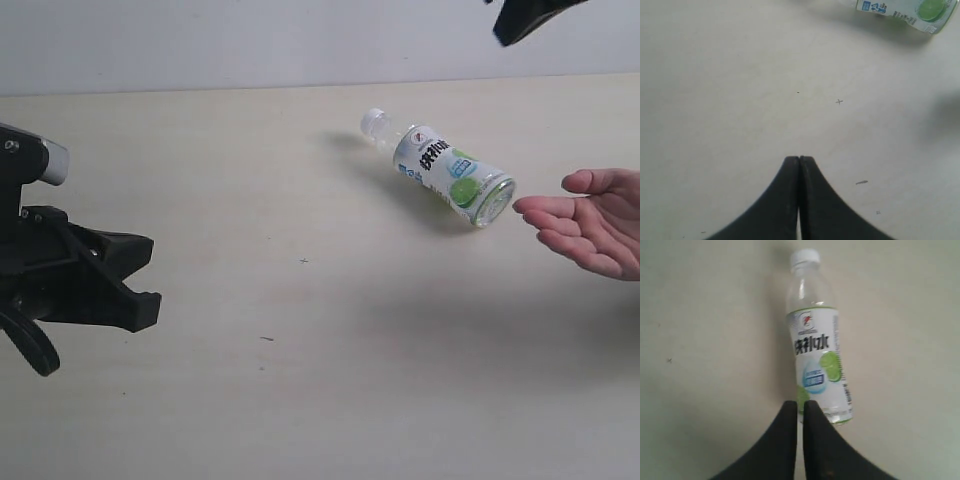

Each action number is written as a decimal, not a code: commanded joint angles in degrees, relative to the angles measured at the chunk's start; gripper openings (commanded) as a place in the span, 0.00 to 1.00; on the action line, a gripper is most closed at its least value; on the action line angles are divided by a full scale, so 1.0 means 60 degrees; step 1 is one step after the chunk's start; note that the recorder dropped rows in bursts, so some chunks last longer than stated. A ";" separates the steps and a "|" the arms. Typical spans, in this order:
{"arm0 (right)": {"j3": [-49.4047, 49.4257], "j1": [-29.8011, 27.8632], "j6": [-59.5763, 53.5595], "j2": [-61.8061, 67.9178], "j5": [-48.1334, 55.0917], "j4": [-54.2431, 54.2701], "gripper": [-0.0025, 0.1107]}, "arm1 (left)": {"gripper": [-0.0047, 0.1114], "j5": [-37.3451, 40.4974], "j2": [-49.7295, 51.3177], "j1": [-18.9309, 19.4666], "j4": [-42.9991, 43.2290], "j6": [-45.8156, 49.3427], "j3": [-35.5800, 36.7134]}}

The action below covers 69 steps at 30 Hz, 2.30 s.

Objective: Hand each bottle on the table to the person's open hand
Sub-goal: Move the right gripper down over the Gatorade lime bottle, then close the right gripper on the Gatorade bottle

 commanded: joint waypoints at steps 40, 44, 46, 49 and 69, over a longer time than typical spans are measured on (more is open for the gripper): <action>-0.0891 0.0619 -0.0834 0.4381 -0.2002 -0.1435 0.79 | 0.04 -0.0024 -0.0052 0.0031 -0.0011 -0.0053 0.0048; -0.0891 0.0619 -0.0834 0.4381 -0.2002 -0.1435 0.79 | 0.04 -0.0024 -0.0052 0.0031 -0.0011 -0.0053 0.0048; -0.0891 0.0619 -0.0834 0.4381 -0.1962 -0.1435 0.79 | 0.04 -0.0024 -0.0052 0.0031 -0.0011 -0.0053 0.0048; -0.0891 0.0619 -0.0834 0.4381 -0.1962 -0.1435 0.79 | 0.04 -0.0024 -0.0052 0.0031 -0.0011 -0.0053 0.0048; -0.0891 0.0619 -0.0834 0.4579 -0.1871 -0.1454 0.79 | 0.04 -0.0024 -0.0052 0.0031 -0.0011 -0.0053 0.0048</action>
